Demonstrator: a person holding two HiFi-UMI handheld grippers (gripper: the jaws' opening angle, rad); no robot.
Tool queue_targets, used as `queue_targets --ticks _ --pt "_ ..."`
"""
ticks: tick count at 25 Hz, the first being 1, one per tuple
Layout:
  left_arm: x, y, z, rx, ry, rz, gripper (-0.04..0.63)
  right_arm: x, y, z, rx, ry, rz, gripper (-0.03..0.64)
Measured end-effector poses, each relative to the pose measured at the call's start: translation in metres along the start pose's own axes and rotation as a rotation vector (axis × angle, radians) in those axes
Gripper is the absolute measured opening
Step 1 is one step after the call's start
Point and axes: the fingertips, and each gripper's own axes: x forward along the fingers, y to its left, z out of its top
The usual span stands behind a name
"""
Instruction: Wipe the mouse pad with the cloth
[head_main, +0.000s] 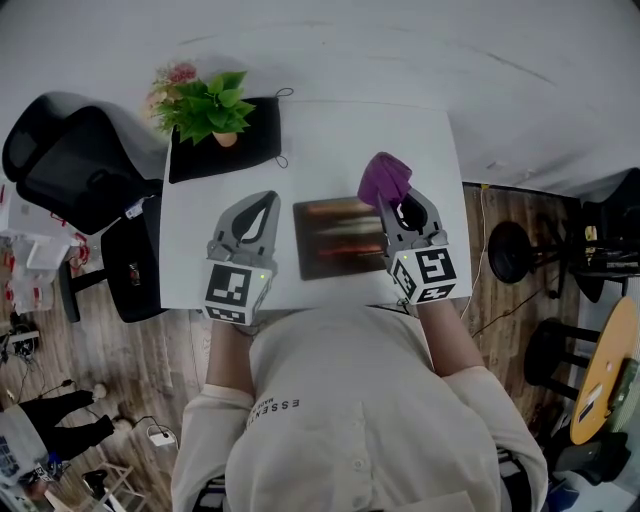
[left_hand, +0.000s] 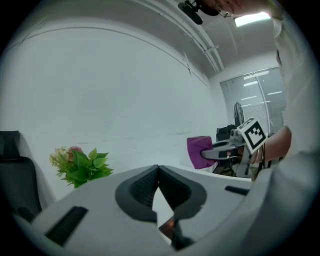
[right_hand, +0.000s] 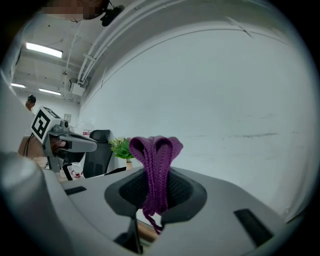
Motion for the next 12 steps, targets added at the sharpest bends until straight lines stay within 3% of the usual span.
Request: queue_targets --ticks 12 --pt "0.0058 0.0065 -0.0075 -0.037 0.017 0.014 0.002 0.008 -0.0033 -0.0043 0.023 0.009 -0.007 0.087"
